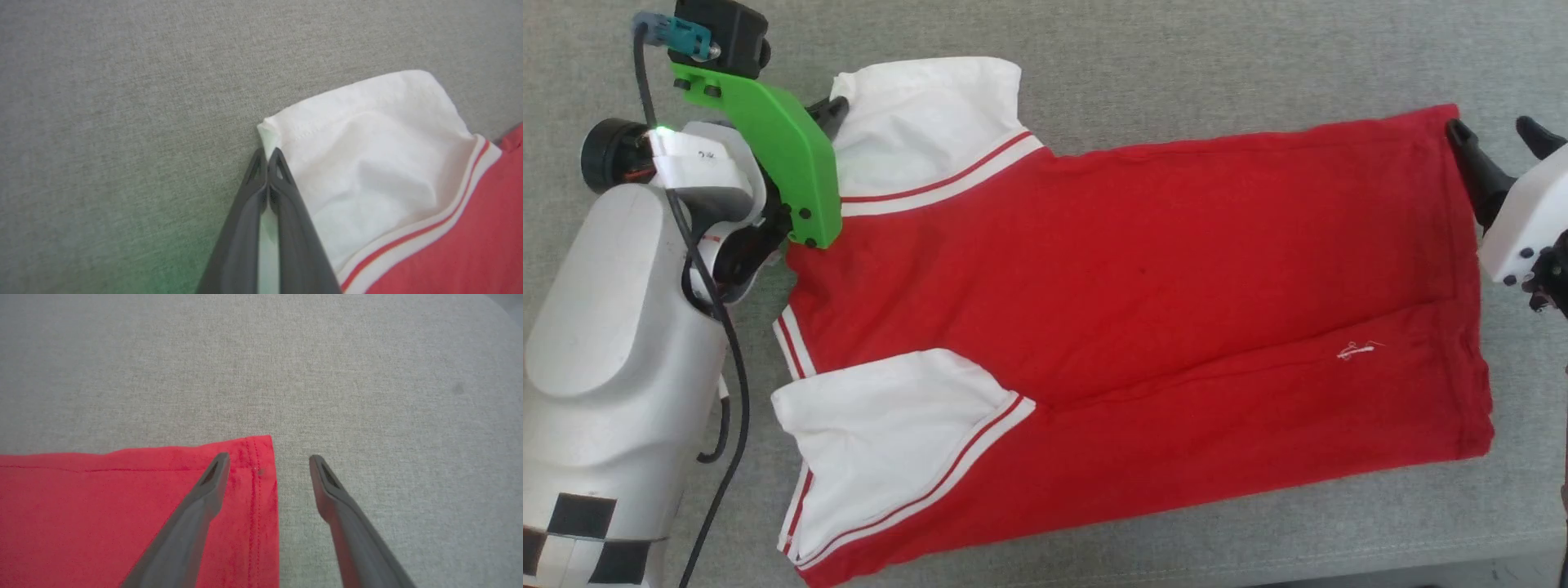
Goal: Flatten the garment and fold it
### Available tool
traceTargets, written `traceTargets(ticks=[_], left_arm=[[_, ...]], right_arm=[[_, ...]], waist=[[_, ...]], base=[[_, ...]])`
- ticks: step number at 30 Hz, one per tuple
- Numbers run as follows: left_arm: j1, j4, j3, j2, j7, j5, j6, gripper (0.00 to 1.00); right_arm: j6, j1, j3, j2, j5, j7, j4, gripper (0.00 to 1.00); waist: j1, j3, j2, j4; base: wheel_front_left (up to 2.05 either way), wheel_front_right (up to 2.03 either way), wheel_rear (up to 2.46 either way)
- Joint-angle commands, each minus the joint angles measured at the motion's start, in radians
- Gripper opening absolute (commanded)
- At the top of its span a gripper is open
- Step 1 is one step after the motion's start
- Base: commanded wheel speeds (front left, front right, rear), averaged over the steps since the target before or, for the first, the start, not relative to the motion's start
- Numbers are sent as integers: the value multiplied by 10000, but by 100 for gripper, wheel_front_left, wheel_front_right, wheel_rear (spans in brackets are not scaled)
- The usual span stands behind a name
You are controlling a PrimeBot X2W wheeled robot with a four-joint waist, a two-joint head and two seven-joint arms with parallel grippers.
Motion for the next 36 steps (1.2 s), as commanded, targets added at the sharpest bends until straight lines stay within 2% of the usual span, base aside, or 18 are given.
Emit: traceTargets(ticks=[1, 10, 11, 12, 18, 25, 36], left_arm=[[-33, 32, -32, -49, -59, -52, -47, 0], [-218, 88, -167, -157, -103, -80, -69, 0], [-237, 93, -179, -165, -96, -86, -70, 0], [-261, 98, -190, -171, -93, -96, -74, 0], [-332, 137, -225, -152, -261, -163, -154, 0], [-31, -68, -37, -105, -1378, -289, -288, 0], [1889, -1716, 389, 148, -2736, -944, -372, 0]], right_arm=[[-15, -244, -12, -34, -120, 8, 212, 100], [-15, -700, -7, -58, -245, -161, 1402, 100], [-15, -724, -16, -67, -210, -124, 1483, 72], [-15, -756, -31, -74, -186, -88, 1559, 0], [-15, -883, -14, -111, -143, -117, 1678, 0], [-15, -800, 68, -138, 118, -729, 1485, 0], [-15, 833, -362, -120, 868, -1141, 382, 0]], waist=[[-1, 79, -1, 94], [-1, 329, -1, 389], [-1, 355, -1, 410], [-1, 379, -1, 433], [-1, 278, -1, 474], [-1, -371, -1, 528], [-1, -1610, -1, 852]], base=[[0, 0, 0], [0, 0, 0], [0, 0, 0], [0, 0, 0], [0, 0, 0], [0, 0, 0], [0, 0, 0]])
